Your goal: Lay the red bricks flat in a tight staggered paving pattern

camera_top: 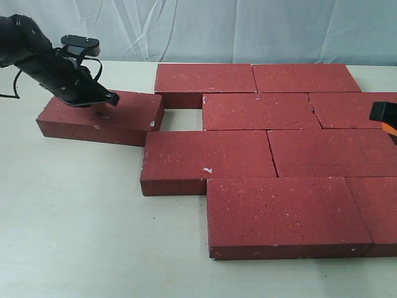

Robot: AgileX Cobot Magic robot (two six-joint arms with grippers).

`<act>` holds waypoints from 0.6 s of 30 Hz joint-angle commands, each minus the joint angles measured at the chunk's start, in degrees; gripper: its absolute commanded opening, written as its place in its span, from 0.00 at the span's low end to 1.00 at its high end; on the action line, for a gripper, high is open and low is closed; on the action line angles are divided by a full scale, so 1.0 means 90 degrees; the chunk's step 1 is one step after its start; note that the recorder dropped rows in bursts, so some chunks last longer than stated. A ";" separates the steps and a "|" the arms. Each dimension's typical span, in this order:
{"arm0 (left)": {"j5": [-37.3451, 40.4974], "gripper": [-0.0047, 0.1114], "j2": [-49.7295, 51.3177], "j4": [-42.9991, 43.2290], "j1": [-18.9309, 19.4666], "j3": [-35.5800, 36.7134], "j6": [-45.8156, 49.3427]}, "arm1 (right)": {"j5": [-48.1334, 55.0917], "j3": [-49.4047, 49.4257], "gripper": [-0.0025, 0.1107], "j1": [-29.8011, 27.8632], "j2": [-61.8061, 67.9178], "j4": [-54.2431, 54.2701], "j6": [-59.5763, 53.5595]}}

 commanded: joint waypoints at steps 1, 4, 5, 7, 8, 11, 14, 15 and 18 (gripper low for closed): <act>-0.0002 0.04 0.0164 0.0037 -0.0077 0.0124 -0.0792 | 0.0007 -0.0043 0.02 -0.0025 0.0005 -0.0018 -0.0020; -0.0103 0.04 0.0164 0.0820 0.0045 0.0124 -0.1681 | 0.0021 -0.0043 0.02 -0.0025 0.0005 -0.0018 -0.0020; 0.0002 0.04 0.0164 0.0819 0.0051 0.0124 -0.1775 | 0.0021 -0.0043 0.02 -0.0025 0.0005 -0.0018 -0.0020; 0.0151 0.04 0.0164 0.0635 0.0024 0.0124 -0.1775 | 0.0021 -0.0043 0.02 -0.0025 0.0005 -0.0018 -0.0020; 0.0169 0.04 0.0164 0.0427 0.0005 0.0135 -0.1775 | 0.0021 -0.0043 0.02 -0.0025 0.0005 -0.0018 -0.0020; 0.0282 0.04 0.0164 -0.0239 -0.0033 0.0185 -0.1775 | 0.0021 -0.0043 0.02 -0.0025 0.0005 -0.0004 -0.0020; 0.0452 0.04 0.0164 -0.0615 -0.0033 0.0185 -0.1762 | 0.0021 -0.0043 0.02 -0.0025 0.0005 -0.0004 -0.0020; 0.0476 0.04 0.0144 -0.0736 -0.0033 0.0185 -0.1762 | 0.0021 -0.0043 0.02 -0.0025 0.0005 -0.0004 -0.0020; 0.0476 0.04 -0.0011 -0.0768 -0.0033 0.0185 -0.1762 | 0.0021 -0.0043 0.02 -0.0025 0.0005 -0.0004 -0.0020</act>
